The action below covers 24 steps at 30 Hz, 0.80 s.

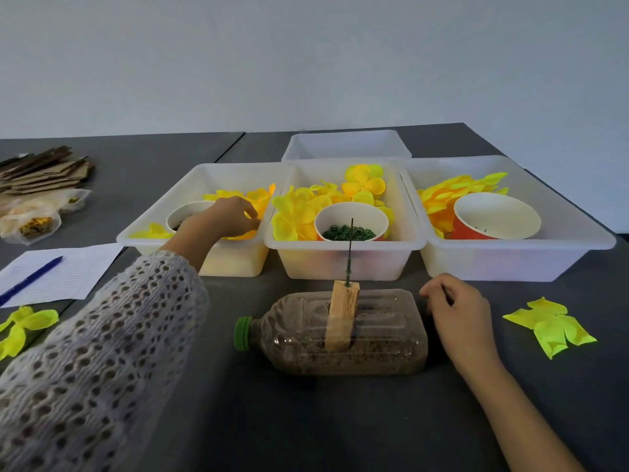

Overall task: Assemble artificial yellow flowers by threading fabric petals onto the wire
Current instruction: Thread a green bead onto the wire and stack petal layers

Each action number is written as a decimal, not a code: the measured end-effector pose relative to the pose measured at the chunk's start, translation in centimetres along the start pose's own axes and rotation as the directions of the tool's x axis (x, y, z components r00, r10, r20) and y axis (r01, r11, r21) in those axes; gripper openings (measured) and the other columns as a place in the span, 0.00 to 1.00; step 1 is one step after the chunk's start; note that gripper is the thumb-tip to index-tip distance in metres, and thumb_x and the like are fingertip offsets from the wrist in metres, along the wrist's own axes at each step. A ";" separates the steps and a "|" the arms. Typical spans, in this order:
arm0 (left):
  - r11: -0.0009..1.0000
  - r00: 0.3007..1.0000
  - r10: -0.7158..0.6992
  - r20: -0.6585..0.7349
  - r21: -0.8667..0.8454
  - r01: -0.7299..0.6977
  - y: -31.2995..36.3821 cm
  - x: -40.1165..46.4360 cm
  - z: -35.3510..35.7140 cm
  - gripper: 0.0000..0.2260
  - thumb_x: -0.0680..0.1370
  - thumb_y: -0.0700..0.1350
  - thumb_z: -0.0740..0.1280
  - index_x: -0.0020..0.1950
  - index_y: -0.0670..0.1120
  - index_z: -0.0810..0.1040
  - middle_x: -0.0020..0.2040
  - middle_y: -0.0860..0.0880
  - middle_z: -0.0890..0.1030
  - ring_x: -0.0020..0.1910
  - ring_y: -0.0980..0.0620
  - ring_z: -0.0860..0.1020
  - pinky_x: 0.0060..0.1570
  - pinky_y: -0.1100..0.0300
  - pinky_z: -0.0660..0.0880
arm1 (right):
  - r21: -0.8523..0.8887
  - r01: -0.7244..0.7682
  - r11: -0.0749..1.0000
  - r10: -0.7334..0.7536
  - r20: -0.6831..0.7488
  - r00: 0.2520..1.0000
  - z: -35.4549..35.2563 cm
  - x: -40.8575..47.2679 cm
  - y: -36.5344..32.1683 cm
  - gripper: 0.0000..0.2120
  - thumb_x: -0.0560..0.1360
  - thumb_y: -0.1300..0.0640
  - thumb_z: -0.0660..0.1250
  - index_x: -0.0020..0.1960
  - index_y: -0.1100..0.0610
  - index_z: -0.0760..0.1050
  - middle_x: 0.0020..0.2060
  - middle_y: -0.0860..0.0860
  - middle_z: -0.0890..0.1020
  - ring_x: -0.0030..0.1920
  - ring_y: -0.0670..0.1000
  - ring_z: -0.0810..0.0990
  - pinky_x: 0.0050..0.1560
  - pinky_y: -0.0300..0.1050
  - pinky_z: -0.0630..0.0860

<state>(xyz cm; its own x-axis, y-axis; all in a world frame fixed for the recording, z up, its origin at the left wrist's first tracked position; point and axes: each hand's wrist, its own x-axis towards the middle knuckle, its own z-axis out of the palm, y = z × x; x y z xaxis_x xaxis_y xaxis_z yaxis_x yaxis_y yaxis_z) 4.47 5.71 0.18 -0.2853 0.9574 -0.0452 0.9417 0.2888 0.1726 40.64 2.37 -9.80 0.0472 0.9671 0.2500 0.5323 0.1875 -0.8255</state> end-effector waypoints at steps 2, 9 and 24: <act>0.998 1.000 -0.001 0.026 0.056 0.000 0.2 0.4 0.4 0.13 0.80 0.45 0.64 0.62 0.44 0.82 0.62 0.41 0.79 0.59 0.40 0.76 0.58 0.51 0.71 | 0.003 0.004 1.000 -0.004 -0.003 1.000 0.0 0.1 0.0 0.12 0.77 0.61 0.62 0.37 0.50 0.76 0.32 0.45 0.79 0.37 0.45 0.77 0.34 0.39 0.66; 0.989 0.947 -0.126 -0.294 -0.113 0.097 -0.1 0.1 0.5 0.11 0.76 0.39 0.66 0.53 0.50 0.84 0.55 0.40 0.80 0.51 0.37 0.78 0.48 0.47 0.77 | 0.013 -0.005 1.000 0.005 0.002 1.000 0.1 0.2 0.1 0.12 0.77 0.60 0.61 0.37 0.50 0.75 0.32 0.45 0.78 0.37 0.44 0.77 0.34 0.39 0.66; 0.632 0.764 -0.197 -0.614 -0.676 -0.380 4.3 -3.8 -4.7 0.08 0.80 0.43 0.67 0.57 0.42 0.77 0.50 0.42 0.80 0.40 0.48 0.81 0.31 0.62 0.78 | 0.016 -0.001 1.000 0.001 0.007 1.000 0.1 0.1 0.3 0.13 0.78 0.60 0.61 0.38 0.49 0.76 0.34 0.45 0.79 0.39 0.45 0.77 0.35 0.40 0.67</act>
<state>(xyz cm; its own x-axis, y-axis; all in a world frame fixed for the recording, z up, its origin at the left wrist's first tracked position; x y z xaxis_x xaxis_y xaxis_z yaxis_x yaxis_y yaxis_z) 8.75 3.28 5.70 -0.5129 0.6709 0.5355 0.5831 -0.1855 0.7909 40.72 2.56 -10.01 0.0414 0.9684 0.2459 0.5184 0.1896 -0.8339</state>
